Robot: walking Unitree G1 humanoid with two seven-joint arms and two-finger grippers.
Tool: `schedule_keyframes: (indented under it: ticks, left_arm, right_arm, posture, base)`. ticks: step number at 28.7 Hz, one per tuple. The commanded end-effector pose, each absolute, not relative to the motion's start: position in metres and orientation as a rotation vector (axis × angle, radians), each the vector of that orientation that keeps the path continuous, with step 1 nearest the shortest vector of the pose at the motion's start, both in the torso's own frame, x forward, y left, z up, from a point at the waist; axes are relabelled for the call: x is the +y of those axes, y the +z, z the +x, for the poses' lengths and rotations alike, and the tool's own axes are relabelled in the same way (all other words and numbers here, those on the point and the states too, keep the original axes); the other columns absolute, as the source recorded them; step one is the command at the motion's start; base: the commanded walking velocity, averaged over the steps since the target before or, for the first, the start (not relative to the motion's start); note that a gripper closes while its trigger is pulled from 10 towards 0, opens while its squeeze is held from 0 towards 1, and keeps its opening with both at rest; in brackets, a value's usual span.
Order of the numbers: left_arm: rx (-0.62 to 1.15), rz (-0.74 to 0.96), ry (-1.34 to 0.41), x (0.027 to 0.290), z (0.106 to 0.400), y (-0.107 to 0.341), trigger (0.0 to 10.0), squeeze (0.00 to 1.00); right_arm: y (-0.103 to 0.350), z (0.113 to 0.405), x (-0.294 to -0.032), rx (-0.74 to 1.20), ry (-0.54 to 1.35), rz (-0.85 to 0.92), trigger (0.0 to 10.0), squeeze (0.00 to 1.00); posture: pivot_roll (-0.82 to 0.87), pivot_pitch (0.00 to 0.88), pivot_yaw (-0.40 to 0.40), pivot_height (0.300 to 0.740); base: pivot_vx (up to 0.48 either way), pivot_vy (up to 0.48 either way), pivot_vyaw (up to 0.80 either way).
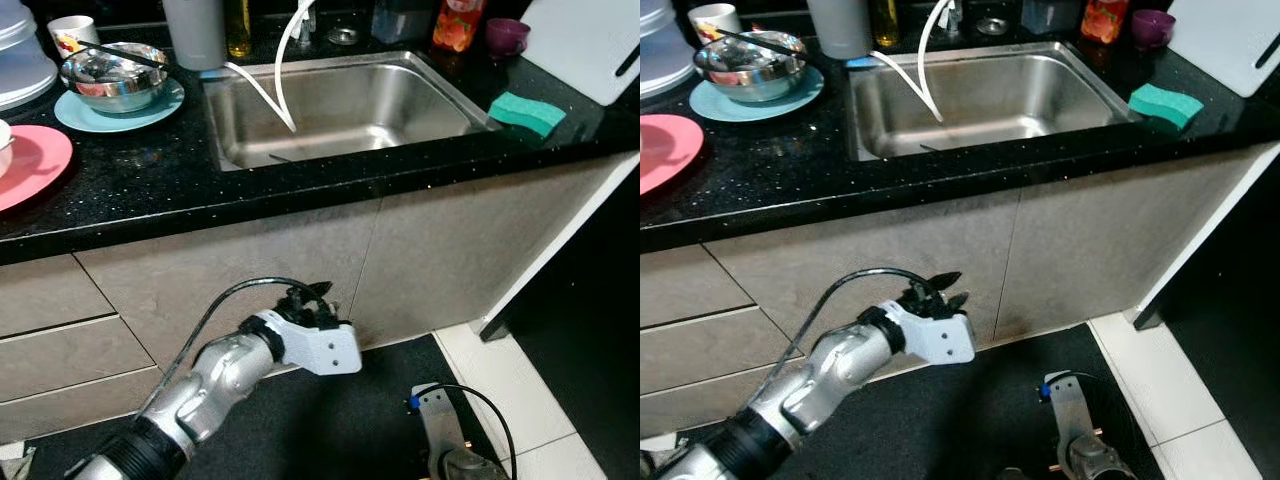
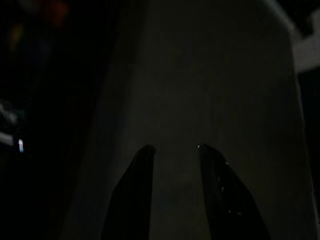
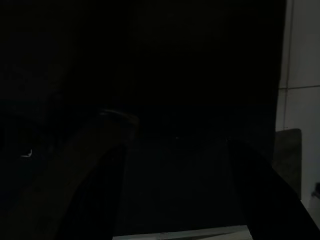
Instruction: Kitchen organization
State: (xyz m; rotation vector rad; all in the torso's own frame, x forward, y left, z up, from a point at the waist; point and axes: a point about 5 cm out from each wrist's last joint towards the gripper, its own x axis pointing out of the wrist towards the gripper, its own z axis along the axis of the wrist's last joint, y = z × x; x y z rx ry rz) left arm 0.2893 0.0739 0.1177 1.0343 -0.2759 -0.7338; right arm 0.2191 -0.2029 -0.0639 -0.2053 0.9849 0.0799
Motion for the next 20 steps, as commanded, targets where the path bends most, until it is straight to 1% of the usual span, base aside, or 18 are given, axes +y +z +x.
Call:
schedule_keyframes:
  ticks: [1, 4, 6, 9, 14, 20]
  left_arm:
    - [-0.206, 1.038, -0.759, 0.082, 0.288, 0.108, 10.0, 0.0]
    - [-0.145, 1.023, -0.796, 0.084, 0.285, 0.103, 10.0, 0.0]
    - [-0.137, 1.01, -0.792, 0.084, 0.284, 0.102, 10.0, 0.0]
    - [-0.139, 1.008, -0.784, 0.085, 0.282, 0.102, 10.0, 0.0]
    - [-0.193, 0.995, -0.739, 0.089, 0.276, 0.106, 10.0, 0.0]
    - [-0.151, 0.967, -0.757, 0.086, 0.278, 0.104, 10.0, 0.0]
  right_arm:
    - [-0.068, 0.213, -0.2, 1.009, 0.088, -0.204, 10.0, 0.0]
    - [-0.068, 0.213, -0.201, 1.016, 0.106, -0.218, 10.0, 0.0]
    - [-0.068, 0.212, -0.201, 1.021, 0.116, -0.231, 10.0, 0.0]
    - [-0.068, 0.212, -0.202, 1.024, 0.122, -0.24, 10.0, 0.0]
    - [-0.069, 0.21, -0.203, 1.029, 0.128, -0.246, 10.0, 0.0]
    - [-0.069, 0.21, -0.206, 1.034, 0.139, -0.261, 10.0, 0.0]
  posture:
    - [0.08, 0.128, 0.027, 0.74]
    - [0.1, 0.114, -0.012, 0.74]
    - [0.11, 0.113, -0.021, 0.74]
    - [0.11, 0.107, -0.027, 0.74]
    - [0.12, 0.099, -0.031, 0.74]
    - [0.11, 0.101, -0.055, 0.74]
  base:
    - [0.0, 0.0, 0.0]
    - [0.0, 0.0, 0.0]
    - [0.0, 0.0, 0.0]
    - [0.0, 0.0, 0.0]
    - [0.0, 0.0, 0.0]
    - [0.0, 0.0, 0.0]
